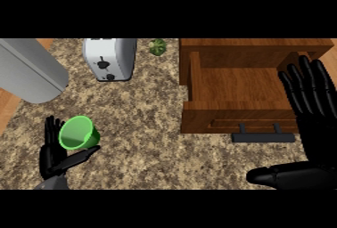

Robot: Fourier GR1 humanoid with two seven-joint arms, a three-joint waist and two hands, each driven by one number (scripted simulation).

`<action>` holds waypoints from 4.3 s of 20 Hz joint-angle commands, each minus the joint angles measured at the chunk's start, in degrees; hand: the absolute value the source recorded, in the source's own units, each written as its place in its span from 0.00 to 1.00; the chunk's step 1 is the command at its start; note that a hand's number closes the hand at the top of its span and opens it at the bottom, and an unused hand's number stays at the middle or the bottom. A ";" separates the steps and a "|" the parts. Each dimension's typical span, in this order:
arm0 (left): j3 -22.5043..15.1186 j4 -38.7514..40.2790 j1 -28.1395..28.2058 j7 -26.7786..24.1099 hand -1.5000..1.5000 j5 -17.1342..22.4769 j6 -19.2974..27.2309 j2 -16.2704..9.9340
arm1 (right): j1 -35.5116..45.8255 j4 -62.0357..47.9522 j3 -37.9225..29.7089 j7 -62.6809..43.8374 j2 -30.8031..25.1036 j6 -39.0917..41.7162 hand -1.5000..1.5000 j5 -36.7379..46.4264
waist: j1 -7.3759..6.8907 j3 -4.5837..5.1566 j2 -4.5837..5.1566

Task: Pick up the cup, place it into the drawer and close the drawer

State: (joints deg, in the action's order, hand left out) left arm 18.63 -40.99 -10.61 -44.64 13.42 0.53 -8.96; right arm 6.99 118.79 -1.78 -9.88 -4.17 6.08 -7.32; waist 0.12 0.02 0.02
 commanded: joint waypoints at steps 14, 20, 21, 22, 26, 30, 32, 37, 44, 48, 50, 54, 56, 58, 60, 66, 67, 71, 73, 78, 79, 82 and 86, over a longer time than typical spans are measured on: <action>1.14 17.57 -8.98 -8.95 0.00 3.80 -8.64 -1.49 | -1.48 0.46 0.79 -0.01 0.65 1.01 0.00 -0.92 | 0.24 0.04 0.09; 0.81 20.92 -8.79 -12.93 0.00 4.37 -16.25 -1.98 | -1.20 -1.71 1.11 1.90 1.01 1.08 0.00 0.37 | 0.21 0.04 0.12; 1.04 21.24 -9.79 -12.59 0.00 4.68 -17.82 -2.66 | 1.36 -1.26 -2.13 -1.31 -1.12 0.91 0.00 -1.71 | 0.27 0.05 0.14; 1.66 20.95 -11.82 -10.61 1.00 5.52 -18.07 -3.58 | 1.46 0.62 -1.23 -2.74 -0.96 0.39 0.00 -1.32 | 0.34 0.06 0.13; 1.08 22.56 -12.00 -14.90 1.00 4.69 -18.92 -2.26 | 4.73 -4.02 -3.47 -1.40 -1.79 1.31 0.00 -3.37 | 0.31 0.08 0.28; 0.24 22.21 -11.47 -18.07 1.00 2.97 -16.37 -3.56 | -3.40 0.81 -1.69 1.26 -0.79 2.33 0.00 -1.77 | 0.58 0.05 0.17; -1.04 17.22 -12.26 -15.21 1.00 3.16 -12.29 0.01 | 0.22 1.67 -3.96 -2.47 -2.59 2.26 0.00 -4.59 | 0.12 -0.01 -0.04; -4.86 16.43 -10.46 -17.75 1.00 -0.24 -16.19 1.10 | -1.20 -1.72 -0.12 2.39 0.61 1.17 0.00 0.49 | -0.10 0.00 0.03; -5.37 10.46 -9.30 -17.52 1.00 0.78 -17.78 0.51 | -2.06 2.47 0.48 -1.77 0.65 -0.13 0.00 0.14 | -0.07 0.01 -0.06; -8.22 1.50 -7.70 -14.18 1.00 1.06 -18.97 1.89 | -3.50 3.02 0.98 -0.65 1.08 -0.21 0.00 1.20 | -0.34 -0.03 -0.22; -10.39 -4.74 -9.99 -7.87 1.00 0.42 -15.15 2.71 | -2.63 3.67 -1.21 -3.32 -0.92 1.09 0.00 -1.97 | -0.41 -0.08 -0.34; -14.94 -19.15 -6.05 1.66 1.00 0.81 -13.89 4.77 | -2.45 1.87 -0.94 -2.34 -0.71 0.53 0.00 -0.02 | -0.94 -0.12 -0.48; -14.79 -25.97 -7.47 7.99 1.00 2.97 -12.96 4.06 | -3.18 1.51 0.39 -0.66 0.81 -0.05 0.00 1.10 | -1.02 -0.11 -0.48; -16.44 -29.98 -6.90 12.08 1.00 2.96 -10.14 6.36 | 1.30 -1.35 -3.72 -2.56 -1.99 1.19 0.00 -2.72 | -0.64 -0.07 -0.22; -15.47 -30.71 -10.79 16.45 1.00 3.96 -8.56 5.61 | -3.15 1.91 -5.64 -1.48 -3.18 3.44 0.00 -5.44 | 0.02 -0.05 -0.16; -16.63 -37.99 -17.84 26.11 1.00 3.23 -1.00 7.57 | -3.63 -1.58 -5.31 2.76 -2.39 3.95 0.00 -3.61 | 0.19 -0.05 -0.02; -17.28 -34.46 -18.34 22.31 1.00 1.85 -2.26 8.13 | -1.53 1.77 -1.56 -2.18 -0.21 0.09 0.00 -1.01 | 0.20 -0.01 -0.01; -21.45 -43.10 -21.58 33.92 1.00 1.48 6.48 8.91 | -1.25 2.59 -5.36 -3.86 -3.30 2.43 0.00 -5.07 | 0.04 -0.04 -0.17; -17.56 -35.44 -27.43 31.45 1.00 1.18 4.11 7.52 | -2.89 1.05 0.18 0.05 0.74 0.65 0.00 0.76 | 0.21 -0.02 0.01; -22.60 -33.24 -34.45 33.34 1.00 -1.78 12.91 8.92 | -5.35 0.59 -3.11 3.22 -1.09 3.79 0.00 -2.25 | 0.53 -0.05 -0.03; -21.89 -33.65 -37.03 37.36 1.00 -2.40 13.13 8.93 | -0.77 -1.63 -1.70 0.75 -0.55 2.01 0.00 -1.18 | 0.21 -0.04 -0.02; -19.23 -25.85 -41.86 34.79 1.00 -2.19 11.24 8.94 | -5.92 5.02 -2.84 -1.04 -1.14 2.73 0.00 -3.32 | 0.89 -0.03 0.04; -20.28 -21.00 -46.89 36.81 1.00 -1.80 13.25 8.95 | -1.45 -2.24 -5.54 1.66 -2.58 3.57 0.00 -3.58 | 0.72 -0.05 0.14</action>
State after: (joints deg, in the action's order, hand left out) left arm -1.86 -68.05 -50.96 -9.00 11.62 11.66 -0.17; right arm 4.18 119.13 -5.36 -9.57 -5.77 8.82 -9.86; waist 0.61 -0.01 0.06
